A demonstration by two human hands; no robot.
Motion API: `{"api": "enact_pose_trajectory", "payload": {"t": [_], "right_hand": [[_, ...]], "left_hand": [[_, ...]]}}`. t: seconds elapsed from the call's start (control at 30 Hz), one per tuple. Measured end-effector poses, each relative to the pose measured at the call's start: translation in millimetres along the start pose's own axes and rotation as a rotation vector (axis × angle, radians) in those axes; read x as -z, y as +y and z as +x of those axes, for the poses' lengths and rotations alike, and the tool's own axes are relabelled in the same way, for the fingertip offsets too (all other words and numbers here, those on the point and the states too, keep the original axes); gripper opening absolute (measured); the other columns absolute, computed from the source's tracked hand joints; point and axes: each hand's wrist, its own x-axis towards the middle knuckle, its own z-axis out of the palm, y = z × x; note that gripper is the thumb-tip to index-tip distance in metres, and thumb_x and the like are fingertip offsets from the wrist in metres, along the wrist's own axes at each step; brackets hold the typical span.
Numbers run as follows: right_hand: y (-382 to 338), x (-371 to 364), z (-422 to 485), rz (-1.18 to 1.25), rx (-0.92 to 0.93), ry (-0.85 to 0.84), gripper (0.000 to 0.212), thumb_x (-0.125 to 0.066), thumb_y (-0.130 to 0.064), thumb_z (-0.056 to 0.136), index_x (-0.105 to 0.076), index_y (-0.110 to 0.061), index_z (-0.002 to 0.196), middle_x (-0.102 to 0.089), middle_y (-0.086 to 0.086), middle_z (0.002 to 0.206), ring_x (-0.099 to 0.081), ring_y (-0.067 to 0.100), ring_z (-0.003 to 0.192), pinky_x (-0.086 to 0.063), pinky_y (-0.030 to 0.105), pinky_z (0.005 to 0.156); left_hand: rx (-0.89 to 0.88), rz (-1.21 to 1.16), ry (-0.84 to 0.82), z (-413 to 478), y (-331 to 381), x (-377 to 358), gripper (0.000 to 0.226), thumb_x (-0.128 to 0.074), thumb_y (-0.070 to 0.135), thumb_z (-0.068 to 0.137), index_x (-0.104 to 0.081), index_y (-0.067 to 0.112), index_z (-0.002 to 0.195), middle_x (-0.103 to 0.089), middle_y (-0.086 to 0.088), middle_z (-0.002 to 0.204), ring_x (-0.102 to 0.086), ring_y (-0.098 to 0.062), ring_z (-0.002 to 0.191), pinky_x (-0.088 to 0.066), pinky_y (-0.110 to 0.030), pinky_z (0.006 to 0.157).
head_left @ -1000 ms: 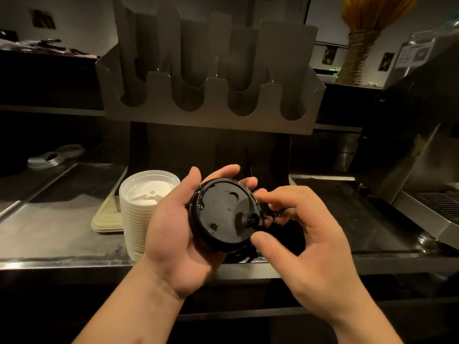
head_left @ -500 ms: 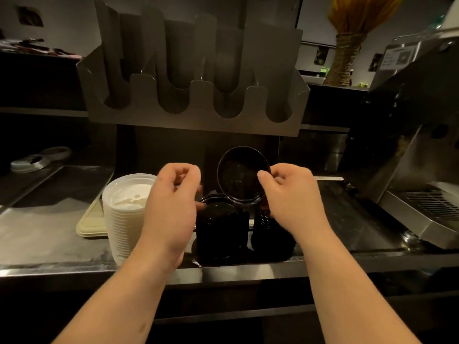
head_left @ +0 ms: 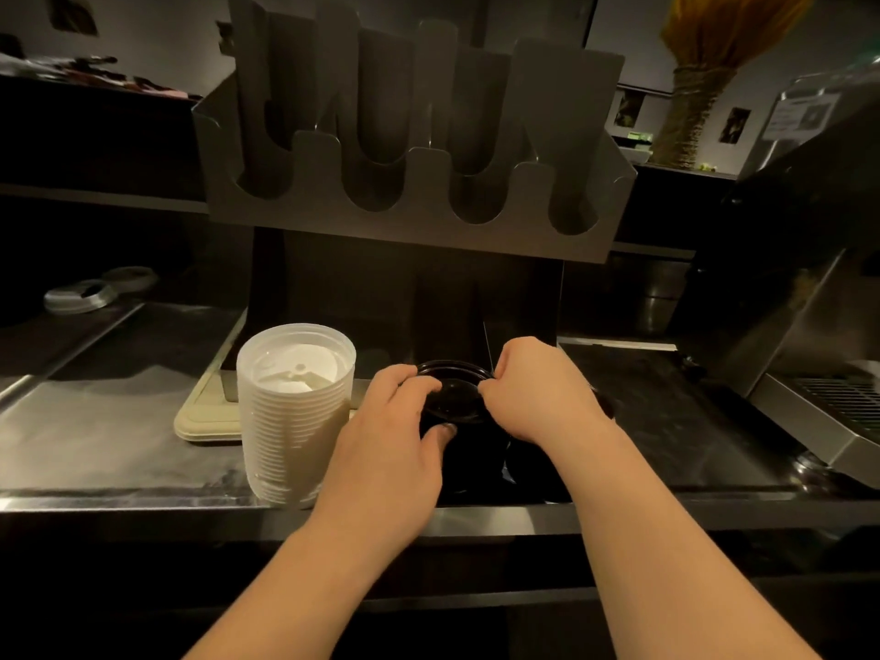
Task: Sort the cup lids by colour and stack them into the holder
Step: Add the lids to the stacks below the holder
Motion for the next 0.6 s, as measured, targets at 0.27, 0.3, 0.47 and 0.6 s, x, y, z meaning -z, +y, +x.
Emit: {"api": "enact_pose_trajectory", "payload": {"t": [0.27,0.3,0.47,0.6], "right_hand": [[-5.1,-8.6,-11.1,-0.207,0.012,0.11,0.007,-0.06,-0.025,0.096,-0.06,-0.02,0.1,-0.064,0.001,0.086,-0.06,0.015,0.072,-0.047,0.027,0.062],[-7.2,-9.5,-11.9,-0.238,0.027,0.114,0.007,-0.06,-0.025,0.096,-0.059,-0.021,0.1,-0.065,0.001,0.087,-0.061,0.016,0.074,-0.048,0.029,0.065],[-9.3,-12.1,-11.2,-0.302,0.026,0.132,0.009,-0.059,-0.031,0.095,-0.057,-0.026,0.103,-0.063,-0.002,0.087,-0.06,0.015,0.074,-0.046,0.031,0.065],[-4.7,-13.3,-13.4,-0.296,-0.004,0.206,0.024,-0.05,-0.047,0.1,-0.061,-0.026,0.1,-0.062,-0.005,0.079,-0.055,0.01,0.064,-0.038,0.026,0.054]], "left_hand": [[-0.055,0.134,-0.081,-2.8,-4.5,1.9,0.056,-0.042,0.055,0.1,-0.037,0.031,0.151,-0.021,0.014,0.164,-0.029,-0.008,0.147,-0.025,-0.019,0.112],[-0.042,0.147,-0.097,-3.3,-4.2,2.6,0.057,-0.041,0.057,0.1,-0.036,0.031,0.151,-0.018,0.013,0.166,-0.032,-0.009,0.146,-0.03,-0.022,0.112],[-0.03,0.189,-0.176,-7.1,-2.2,1.5,0.07,-0.042,0.053,0.101,-0.013,0.028,0.159,0.003,0.011,0.168,-0.042,-0.013,0.141,-0.04,-0.026,0.108],[-0.051,0.166,-0.175,-6.1,-5.1,4.5,0.074,-0.049,0.048,0.101,-0.007,0.032,0.16,0.004,0.013,0.168,-0.029,-0.014,0.148,-0.03,-0.027,0.115]]}}
